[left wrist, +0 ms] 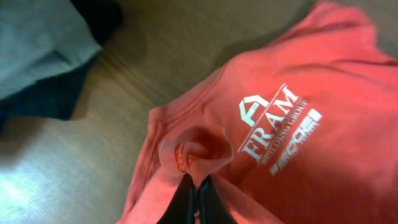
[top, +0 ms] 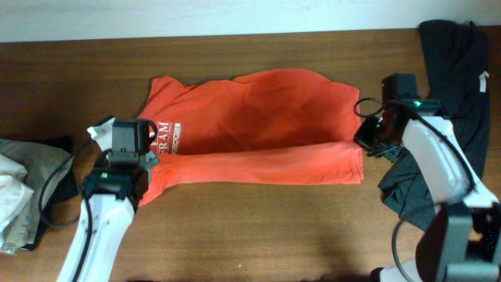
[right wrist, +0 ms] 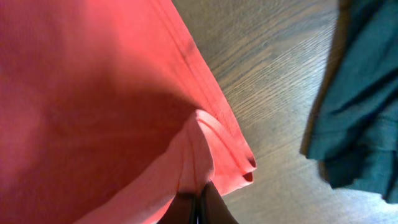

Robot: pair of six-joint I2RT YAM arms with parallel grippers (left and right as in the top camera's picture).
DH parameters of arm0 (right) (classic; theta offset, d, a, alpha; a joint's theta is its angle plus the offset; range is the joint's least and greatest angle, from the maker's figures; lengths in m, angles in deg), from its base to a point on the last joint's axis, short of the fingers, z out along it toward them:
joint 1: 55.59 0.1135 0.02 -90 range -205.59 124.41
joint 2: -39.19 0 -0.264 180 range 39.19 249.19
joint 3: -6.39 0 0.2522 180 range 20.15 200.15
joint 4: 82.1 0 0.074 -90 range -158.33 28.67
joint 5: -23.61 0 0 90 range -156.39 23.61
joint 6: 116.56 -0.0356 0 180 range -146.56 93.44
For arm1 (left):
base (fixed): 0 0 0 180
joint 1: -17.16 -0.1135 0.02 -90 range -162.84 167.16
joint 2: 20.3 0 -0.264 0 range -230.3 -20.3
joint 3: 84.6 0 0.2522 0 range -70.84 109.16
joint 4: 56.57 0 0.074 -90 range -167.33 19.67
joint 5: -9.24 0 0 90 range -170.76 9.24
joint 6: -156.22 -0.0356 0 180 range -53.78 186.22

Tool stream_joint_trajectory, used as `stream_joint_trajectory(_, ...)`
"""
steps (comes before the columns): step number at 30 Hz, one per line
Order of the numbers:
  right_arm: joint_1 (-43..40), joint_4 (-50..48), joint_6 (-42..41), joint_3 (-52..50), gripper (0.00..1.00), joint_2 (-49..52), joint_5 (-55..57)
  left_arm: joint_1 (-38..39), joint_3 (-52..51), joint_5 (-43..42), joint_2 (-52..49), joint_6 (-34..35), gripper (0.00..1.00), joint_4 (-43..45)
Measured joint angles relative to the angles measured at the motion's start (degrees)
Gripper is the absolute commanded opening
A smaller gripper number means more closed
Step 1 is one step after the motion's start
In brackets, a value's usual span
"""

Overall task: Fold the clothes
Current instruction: 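Grasp the shirt's bottom hem with both grippers and fold it upward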

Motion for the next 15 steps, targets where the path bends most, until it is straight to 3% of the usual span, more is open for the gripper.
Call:
stream_joint_trajectory(8,0.0,-8.0,1.4,0.0,0.04,8.1,-0.5,-0.7,-0.1,-7.6,-20.7,-3.0,0.01,17.9)
stream_joint_trajectory(9,0.0,-8.4,1.5,0.0,0.15,8.1,-0.7,-0.7,-0.1,-8.0,-21.7,-3.2,0.04,18.8)
stream_joint_trajectory(10,0.0,-8.9,1.7,0.0,0.46,8.1,-0.9,-0.7,-0.1,-8.4,-22.5,-3.5,0.16,19.4)
stream_joint_trajectory(11,0.0,-9.7,2.7,0.0,0.70,8.1,-1.2,-0.7,-0.1,-8.6,-23.0,-3.6,0.29,20.0)
stream_joint_trajectory(12,0.0,-10.5,3.4,0.0,0.86,8.1,-1.5,-0.7,-0.1,-8.7,-23.1,-3.9,0.37,20.3)
stream_joint_trajectory(13,0.0,-11.8,4.8,0.0,0.99,8.1,-1.8,-0.7,-0.1,-8.8,-23.1,-4.0,0.51,21.0)
stream_joint_trajectory(15,0.0,-12.1,8.0,0.6,0.99,8.1,-2.4,-0.7,-0.1,-9.0,-23.1,-4.7,0.61,22.9)
